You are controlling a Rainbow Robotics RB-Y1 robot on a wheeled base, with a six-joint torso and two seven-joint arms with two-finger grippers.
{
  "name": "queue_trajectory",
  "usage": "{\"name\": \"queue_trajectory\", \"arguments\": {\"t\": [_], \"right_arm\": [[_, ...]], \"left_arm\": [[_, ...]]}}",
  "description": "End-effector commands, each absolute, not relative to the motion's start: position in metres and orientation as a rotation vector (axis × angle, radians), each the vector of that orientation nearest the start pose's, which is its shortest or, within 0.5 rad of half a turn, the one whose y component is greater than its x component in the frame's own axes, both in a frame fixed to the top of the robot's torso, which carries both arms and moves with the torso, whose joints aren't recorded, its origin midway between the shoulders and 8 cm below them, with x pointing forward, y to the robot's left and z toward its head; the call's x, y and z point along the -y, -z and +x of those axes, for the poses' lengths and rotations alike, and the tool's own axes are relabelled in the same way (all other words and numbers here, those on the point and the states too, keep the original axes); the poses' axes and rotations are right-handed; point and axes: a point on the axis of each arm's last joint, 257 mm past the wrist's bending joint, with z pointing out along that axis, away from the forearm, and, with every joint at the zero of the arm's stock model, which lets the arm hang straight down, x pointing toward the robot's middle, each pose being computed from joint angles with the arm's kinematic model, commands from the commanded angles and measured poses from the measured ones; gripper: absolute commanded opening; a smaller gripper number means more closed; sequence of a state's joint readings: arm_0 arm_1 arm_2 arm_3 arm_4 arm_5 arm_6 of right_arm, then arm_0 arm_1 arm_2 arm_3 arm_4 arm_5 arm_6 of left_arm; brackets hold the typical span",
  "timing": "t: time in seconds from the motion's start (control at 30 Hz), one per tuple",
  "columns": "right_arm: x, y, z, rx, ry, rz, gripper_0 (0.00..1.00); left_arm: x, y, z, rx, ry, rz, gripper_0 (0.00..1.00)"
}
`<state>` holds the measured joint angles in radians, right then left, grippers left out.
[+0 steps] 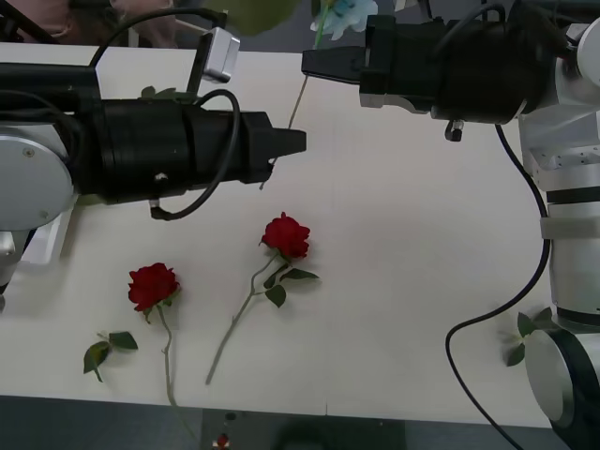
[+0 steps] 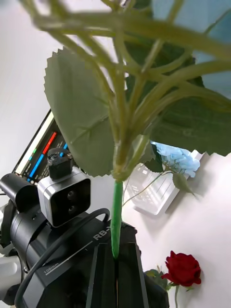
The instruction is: Put the red flowers into the right box and the blue flowers into the left box
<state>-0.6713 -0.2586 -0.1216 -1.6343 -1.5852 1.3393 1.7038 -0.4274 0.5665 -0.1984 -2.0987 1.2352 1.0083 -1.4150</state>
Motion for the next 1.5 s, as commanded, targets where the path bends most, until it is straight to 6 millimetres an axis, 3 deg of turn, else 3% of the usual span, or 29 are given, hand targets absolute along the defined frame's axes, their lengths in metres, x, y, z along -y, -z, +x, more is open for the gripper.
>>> {"name": "queue_trajectory", "arguments": {"t": [0.03, 0.37, 0.4, 0.43, 0.47, 0.5, 0.53, 0.7, 1.0, 1.1, 1.3, 1.33, 1.4, 1.5], "right_arm": [[-0.012, -0.047, 0.452, -1.672, -1.498, -0.695, 0.0], [-0.012, -0.047, 0.452, -1.672, -1.498, -0.695, 0.01], [-0.012, -0.047, 0.452, -1.672, -1.498, -0.695, 0.23], [-0.012, -0.047, 0.452, -1.672, -1.498, -0.695, 0.57], [-0.012, -0.047, 0.452, -1.672, -1.498, -0.695, 0.7], [-0.012, -0.047, 0.452, -1.672, -1.498, -0.695, 0.9], [-0.012, -0.047, 0.452, -1.672, -1.498, -0.695, 1.0], [-0.012, -0.047, 0.452, -1.672, -1.498, -0.695, 1.0], [-0.012, -0.047, 0.452, -1.672, -1.498, -0.695, 1.0], [-0.012, -0.047, 0.452, -1.672, -1.498, -0.695, 1.0], [-0.012, -0.047, 0.452, -1.672, -1.498, -0.695, 1.0], [-0.003, -0.035, 0.457, -1.699, -1.489, -0.662, 1.0], [0.005, -0.035, 0.461, -1.701, -1.467, -0.656, 1.0], [0.018, -0.036, 0.465, -1.714, -1.407, -0.671, 1.0]], "left_arm": [[0.003, 0.031, 0.436, -1.85, 1.03, 0.642, 0.0], [-0.003, 0.036, 0.444, -1.864, 0.999, 0.628, 0.0], [-0.004, 0.037, 0.445, -1.866, 0.992, 0.63, 0.0], [-0.01, 0.038, 0.447, -1.873, 0.982, 0.623, 0.0], [-0.014, 0.038, 0.448, -1.875, 0.979, 0.618, 0.0], [-0.02, 0.037, 0.449, -1.879, 0.977, 0.607, 0.0], [-0.026, 0.036, 0.451, -1.882, 0.976, 0.596, 0.0], [-0.059, 0.035, 0.457, -1.893, 0.971, 0.524, 0.0], [-0.149, 0.032, 0.468, -1.937, 0.874, 0.378, 0.0], [-0.187, 0.033, 0.469, -1.972, 0.838, 0.313, 0.0], [-0.293, 0.042, 0.474, -2.025, 0.782, 0.061, 0.0], [-0.303, 0.044, 0.475, -2.03, 0.782, 0.034, 0.0], [-0.338, 0.049, 0.479, -2.038, 0.773, -0.056, 0.0], [-0.372, 0.056, 0.484, -2.038, 0.73, -0.097, 0.0]]}}
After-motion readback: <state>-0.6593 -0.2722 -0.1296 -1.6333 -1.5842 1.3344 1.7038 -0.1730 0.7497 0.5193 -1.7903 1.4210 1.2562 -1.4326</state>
